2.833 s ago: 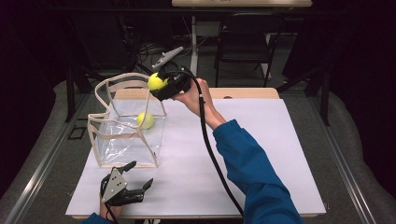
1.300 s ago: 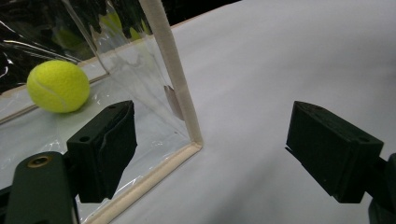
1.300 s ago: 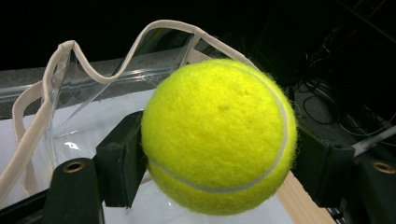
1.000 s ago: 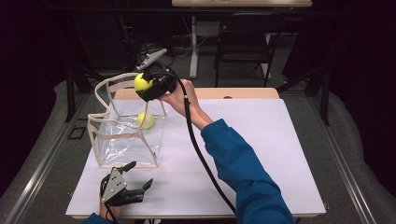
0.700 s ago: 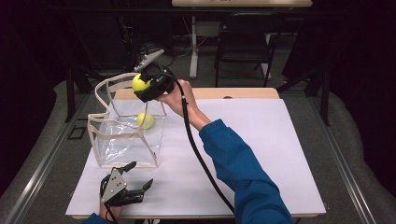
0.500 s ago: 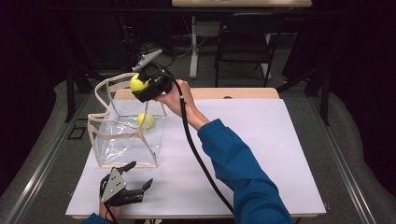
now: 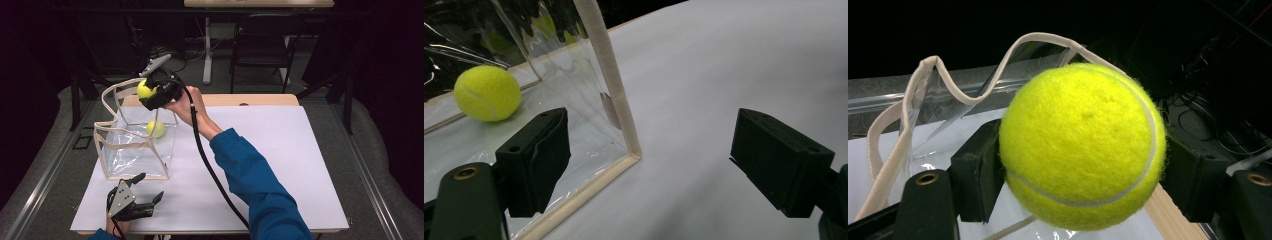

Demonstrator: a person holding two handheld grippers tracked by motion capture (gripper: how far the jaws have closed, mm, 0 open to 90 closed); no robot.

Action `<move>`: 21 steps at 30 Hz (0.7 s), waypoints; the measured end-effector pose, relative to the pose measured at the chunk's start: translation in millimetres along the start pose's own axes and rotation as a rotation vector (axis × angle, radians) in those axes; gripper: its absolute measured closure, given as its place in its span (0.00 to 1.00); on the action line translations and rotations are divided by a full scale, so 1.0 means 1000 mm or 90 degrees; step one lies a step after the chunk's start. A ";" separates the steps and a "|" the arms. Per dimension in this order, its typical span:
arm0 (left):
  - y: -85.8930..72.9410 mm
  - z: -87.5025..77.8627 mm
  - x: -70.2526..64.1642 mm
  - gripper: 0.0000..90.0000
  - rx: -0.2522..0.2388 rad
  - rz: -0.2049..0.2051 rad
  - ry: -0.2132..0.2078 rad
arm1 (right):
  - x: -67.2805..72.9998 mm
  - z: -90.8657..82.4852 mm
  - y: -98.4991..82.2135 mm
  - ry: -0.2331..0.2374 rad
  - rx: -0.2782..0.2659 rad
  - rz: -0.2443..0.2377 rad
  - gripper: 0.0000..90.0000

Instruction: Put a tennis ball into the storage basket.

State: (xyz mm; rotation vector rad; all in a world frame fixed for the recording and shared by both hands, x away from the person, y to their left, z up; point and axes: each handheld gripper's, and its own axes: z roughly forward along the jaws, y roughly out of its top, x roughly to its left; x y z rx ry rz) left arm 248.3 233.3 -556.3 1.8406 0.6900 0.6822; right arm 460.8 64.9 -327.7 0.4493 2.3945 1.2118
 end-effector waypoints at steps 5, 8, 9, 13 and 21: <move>0.000 0.000 0.000 0.18 0.000 0.001 -0.001 | 0.001 0.003 0.001 0.005 0.004 0.000 0.29; 0.000 0.000 0.000 0.18 -0.002 0.000 0.001 | 0.004 0.005 0.001 0.006 0.008 -0.001 0.29; 0.000 0.000 0.000 0.18 -0.002 -0.001 0.001 | 0.004 0.005 0.001 0.006 0.009 -0.005 0.29; 0.000 0.000 0.001 0.18 -0.002 -0.001 0.001 | 0.007 0.009 0.003 0.014 0.015 -0.006 0.29; 0.000 -0.001 0.000 0.18 -0.004 -0.002 0.001 | 0.008 0.011 0.002 0.018 0.022 -0.006 0.29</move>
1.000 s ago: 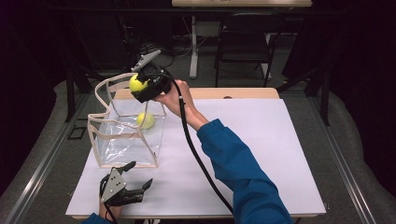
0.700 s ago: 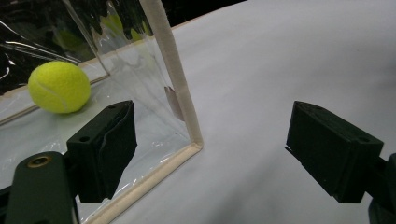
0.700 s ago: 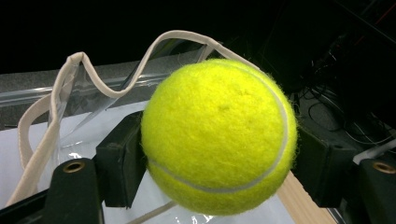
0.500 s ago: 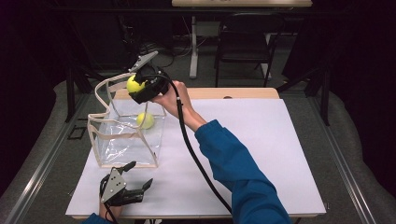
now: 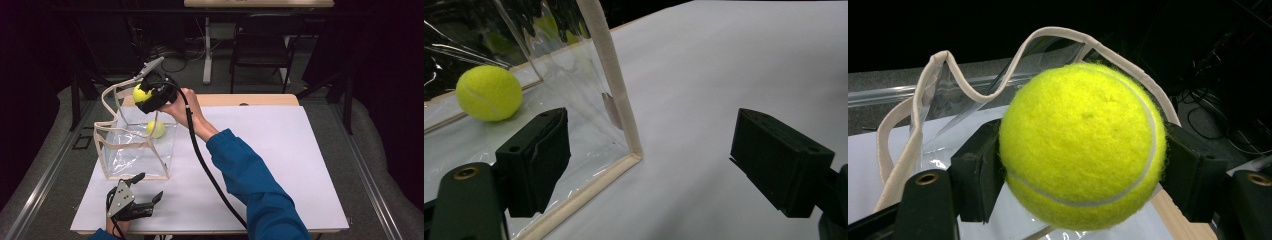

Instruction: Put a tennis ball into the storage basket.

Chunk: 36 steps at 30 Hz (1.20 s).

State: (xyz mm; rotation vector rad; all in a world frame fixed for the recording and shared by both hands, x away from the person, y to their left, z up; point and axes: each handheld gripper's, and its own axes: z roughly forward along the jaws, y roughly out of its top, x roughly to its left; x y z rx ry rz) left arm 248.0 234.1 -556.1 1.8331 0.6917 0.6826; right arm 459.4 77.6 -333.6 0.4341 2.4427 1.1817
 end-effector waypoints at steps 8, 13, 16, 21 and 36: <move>0.000 0.000 -0.001 0.18 0.002 0.006 -0.002 | 0.007 0.004 0.005 0.013 0.019 -0.020 0.29; 0.000 0.000 -0.001 0.18 0.003 0.004 0.001 | 0.009 0.011 0.006 0.031 0.048 -0.021 0.29; 0.001 0.000 -0.002 0.18 0.004 0.007 -0.001 | 0.010 0.016 0.005 0.044 0.063 -0.018 0.29; 0.000 0.001 -0.001 0.18 0.003 0.005 -0.002 | 0.015 0.022 0.006 0.050 0.082 -0.031 0.29; 0.000 0.000 -0.002 0.18 0.005 0.010 -0.001 | 0.014 0.024 0.005 0.061 0.115 -0.036 0.29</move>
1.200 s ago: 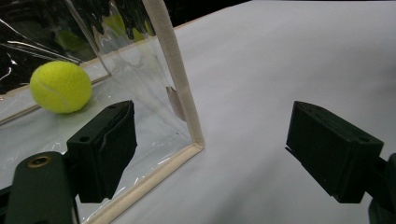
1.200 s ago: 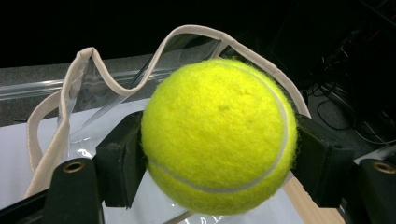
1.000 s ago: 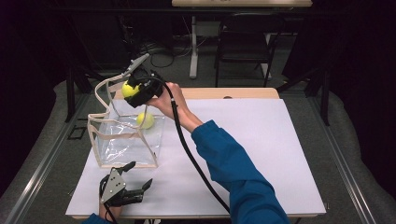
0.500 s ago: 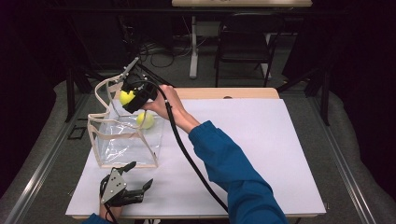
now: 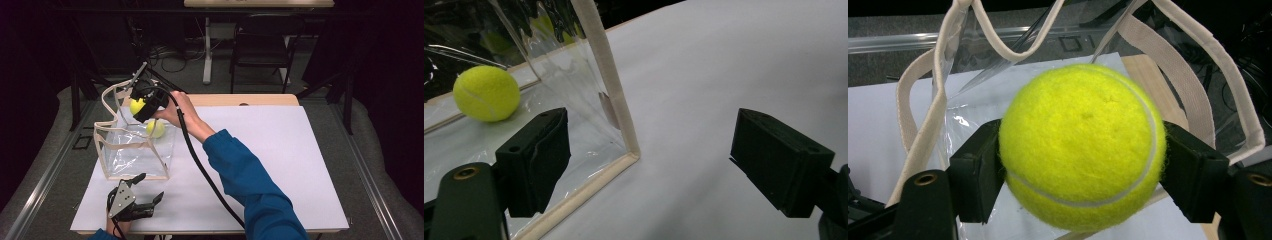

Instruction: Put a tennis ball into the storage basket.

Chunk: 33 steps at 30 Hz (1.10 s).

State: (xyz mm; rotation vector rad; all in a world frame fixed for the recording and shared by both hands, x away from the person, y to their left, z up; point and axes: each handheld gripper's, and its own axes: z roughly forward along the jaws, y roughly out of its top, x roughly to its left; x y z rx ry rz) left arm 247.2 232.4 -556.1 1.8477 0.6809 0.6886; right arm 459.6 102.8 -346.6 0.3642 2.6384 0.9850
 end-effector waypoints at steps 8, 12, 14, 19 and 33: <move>-0.001 0.000 0.001 0.18 0.000 -0.003 -0.003 | 0.002 0.005 0.002 0.011 0.006 -0.007 0.28; -0.001 0.000 0.001 0.18 -0.002 -0.004 -0.006 | 0.005 0.012 0.004 0.018 0.018 -0.006 0.24; -0.001 0.000 0.000 0.18 -0.002 -0.004 -0.005 | 0.005 0.011 0.004 0.018 0.010 -0.003 0.15; -0.001 -0.001 0.000 0.18 -0.002 -0.003 -0.003 | -0.001 -0.001 -0.004 0.027 -0.019 0.026 0.01; 0.000 0.001 -0.001 0.18 0.004 0.002 -0.003 | -0.020 -0.044 -0.040 0.016 -0.077 0.072 0.00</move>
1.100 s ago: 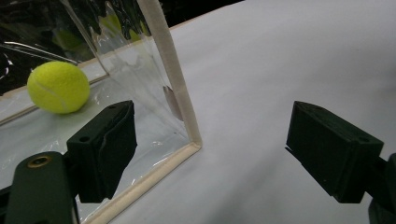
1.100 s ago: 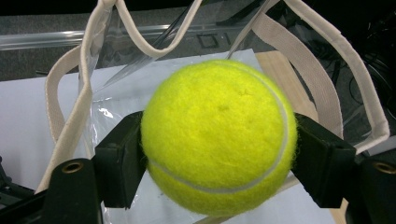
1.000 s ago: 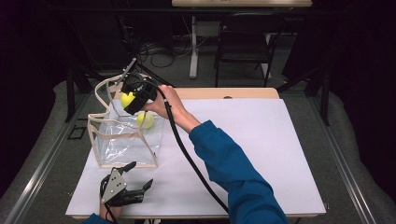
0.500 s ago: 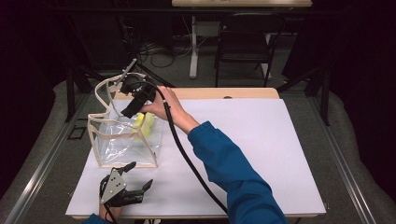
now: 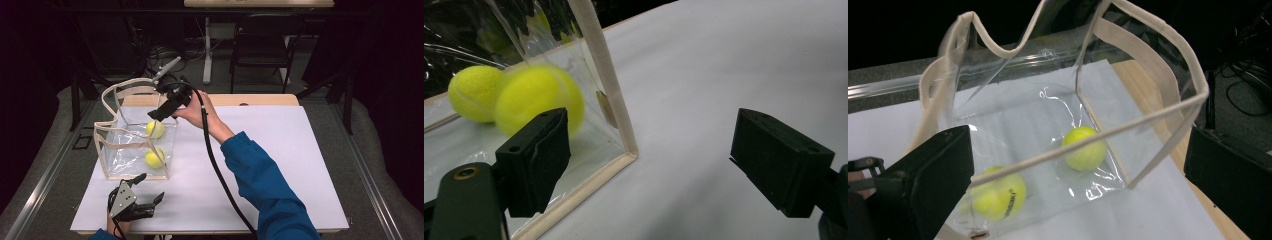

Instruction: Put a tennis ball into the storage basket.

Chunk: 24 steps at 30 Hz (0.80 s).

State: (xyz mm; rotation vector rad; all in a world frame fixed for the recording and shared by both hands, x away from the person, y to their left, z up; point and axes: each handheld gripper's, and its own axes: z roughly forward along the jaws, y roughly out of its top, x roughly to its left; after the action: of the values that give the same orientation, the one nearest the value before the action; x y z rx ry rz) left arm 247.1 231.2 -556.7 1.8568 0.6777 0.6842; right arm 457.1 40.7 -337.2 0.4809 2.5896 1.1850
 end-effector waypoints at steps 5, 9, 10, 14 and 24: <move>0.000 0.000 0.000 0.18 0.000 0.000 0.002 | -0.006 -0.014 -0.016 -0.002 -0.005 0.004 0.00; 0.000 0.001 0.000 0.18 0.001 0.000 0.002 | -0.010 -0.021 -0.025 -0.005 -0.005 0.005 0.00; 0.000 0.001 0.000 0.18 0.001 0.000 0.002 | -0.011 -0.023 -0.028 -0.008 -0.002 0.006 0.00; 0.001 0.000 -0.001 0.18 -0.001 0.002 0.005 | -0.013 -0.032 -0.042 -0.016 -0.001 0.014 0.00; 0.001 0.002 -0.001 0.18 -0.002 0.001 0.005 | -0.016 -0.051 -0.072 -0.033 0.009 0.023 0.00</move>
State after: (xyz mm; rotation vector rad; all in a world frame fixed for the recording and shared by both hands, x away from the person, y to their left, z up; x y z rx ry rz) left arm 247.7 228.8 -557.1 1.8532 0.6797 0.6933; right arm 439.3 -44.3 -358.2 0.5555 2.5570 1.1503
